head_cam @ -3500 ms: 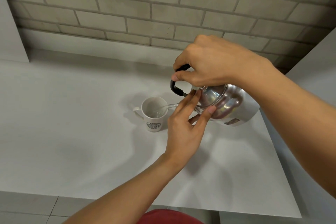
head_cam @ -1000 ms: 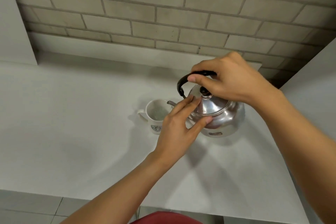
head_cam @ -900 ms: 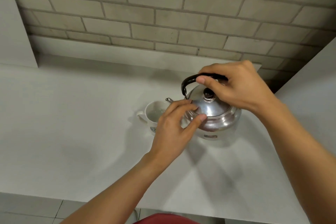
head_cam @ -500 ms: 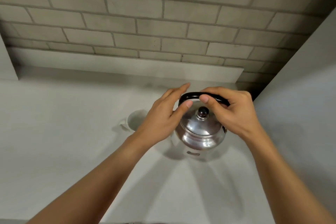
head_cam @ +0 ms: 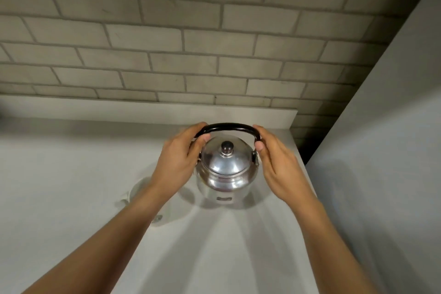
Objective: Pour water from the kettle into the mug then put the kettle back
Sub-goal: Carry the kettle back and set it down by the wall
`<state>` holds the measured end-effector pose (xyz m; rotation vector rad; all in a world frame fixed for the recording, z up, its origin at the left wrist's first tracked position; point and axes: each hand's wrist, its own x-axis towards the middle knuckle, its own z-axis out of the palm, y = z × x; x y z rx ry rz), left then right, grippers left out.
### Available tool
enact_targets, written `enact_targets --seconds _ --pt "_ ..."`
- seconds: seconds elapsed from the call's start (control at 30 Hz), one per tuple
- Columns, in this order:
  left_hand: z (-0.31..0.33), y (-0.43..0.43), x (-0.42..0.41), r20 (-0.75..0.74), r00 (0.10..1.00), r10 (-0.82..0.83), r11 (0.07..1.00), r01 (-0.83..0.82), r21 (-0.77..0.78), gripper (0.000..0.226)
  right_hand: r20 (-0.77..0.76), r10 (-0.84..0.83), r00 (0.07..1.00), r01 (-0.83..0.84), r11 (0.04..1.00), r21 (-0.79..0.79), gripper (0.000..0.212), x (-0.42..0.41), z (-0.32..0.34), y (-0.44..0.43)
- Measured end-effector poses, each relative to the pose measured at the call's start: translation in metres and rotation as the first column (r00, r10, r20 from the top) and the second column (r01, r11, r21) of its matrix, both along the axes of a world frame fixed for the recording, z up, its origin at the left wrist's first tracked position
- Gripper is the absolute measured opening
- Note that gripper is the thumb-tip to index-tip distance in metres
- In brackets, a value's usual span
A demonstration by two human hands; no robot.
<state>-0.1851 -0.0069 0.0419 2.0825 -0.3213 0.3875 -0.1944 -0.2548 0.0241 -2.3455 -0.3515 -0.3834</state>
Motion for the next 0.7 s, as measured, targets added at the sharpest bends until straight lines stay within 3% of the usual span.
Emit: enact_targets --seconds 0.13,0.17,0.3,0.5,0.7 --pt "0.0 0.004 0.049 0.031 0.999 0.024 0.995 -0.027 0.099 0.023 -0.028 0.051 0.998 -0.05 0.998 0.027 0.043 0.057 -0.005 -0.001" --pt "0.004 0.009 0.093 0.032 0.999 0.031 0.993 -0.034 0.11 0.021 -0.034 0.046 0.998 -0.044 0.997 0.061 0.042 0.102 -0.003 0.007" --pt "-0.016 0.022 0.151 -0.004 1.0 0.007 0.997 -0.007 0.072 0.019 -0.051 -0.016 0.999 0.019 0.998 0.062 0.024 0.162 -0.021 0.025" --pt "-0.051 0.015 0.174 -0.157 0.986 -0.049 0.998 0.044 -0.033 0.02 -0.174 -0.047 0.984 0.053 0.998 0.034 0.026 0.18 -0.044 0.022" --pt "-0.066 0.017 0.192 -0.193 0.98 -0.052 0.997 0.041 -0.06 0.022 -0.206 -0.074 0.976 0.082 0.996 0.031 0.028 0.192 -0.055 0.027"
